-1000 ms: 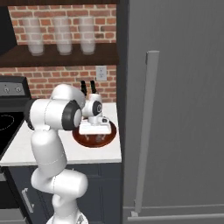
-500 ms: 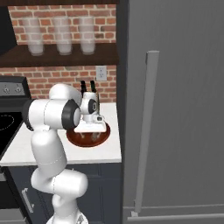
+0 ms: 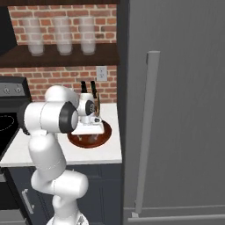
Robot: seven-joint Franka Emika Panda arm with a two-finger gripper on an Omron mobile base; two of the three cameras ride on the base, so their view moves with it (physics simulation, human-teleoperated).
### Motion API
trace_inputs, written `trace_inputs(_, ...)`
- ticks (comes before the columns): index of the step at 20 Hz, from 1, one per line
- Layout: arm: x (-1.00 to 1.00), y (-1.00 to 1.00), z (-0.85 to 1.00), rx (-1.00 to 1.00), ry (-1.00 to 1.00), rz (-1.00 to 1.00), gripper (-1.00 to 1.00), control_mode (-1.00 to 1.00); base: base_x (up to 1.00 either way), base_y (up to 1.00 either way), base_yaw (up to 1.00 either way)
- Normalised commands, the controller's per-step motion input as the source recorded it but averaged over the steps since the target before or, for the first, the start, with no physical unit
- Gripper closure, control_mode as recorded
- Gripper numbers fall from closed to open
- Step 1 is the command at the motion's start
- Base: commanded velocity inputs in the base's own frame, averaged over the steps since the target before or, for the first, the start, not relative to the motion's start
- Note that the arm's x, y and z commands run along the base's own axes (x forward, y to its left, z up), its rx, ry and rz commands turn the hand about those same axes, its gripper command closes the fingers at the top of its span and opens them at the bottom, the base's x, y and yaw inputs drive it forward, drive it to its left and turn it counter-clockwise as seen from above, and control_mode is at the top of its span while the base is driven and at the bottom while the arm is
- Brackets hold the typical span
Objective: Grab a lemon wedge from the fridge and one ice cube from the ice bowl, and put them in the glass of lemonade.
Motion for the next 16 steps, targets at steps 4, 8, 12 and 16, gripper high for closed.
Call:
trace_inputs(4, 0.00, 0.37, 0.00, 0.00, 0.00, 0.09, -1.00, -1.00, 0.00, 0.00, 0.00)
trace_inputs(8, -0.09, 0.06, 0.00, 0.00, 0.00, 0.00, -1.00, -1.00, 0.00, 0.00, 0.00)
trace_inputs(12, -0.27, 0.00, 0.00, 0.00, -0.01, 0.00, -1.00, -1.00, 0.00, 0.00, 0.00)
trace_inputs(16, -0.15, -0.01, 0.00, 0.00, -0.01, 0.00, -1.00, -1.00, 0.00, 0.00, 0.00)
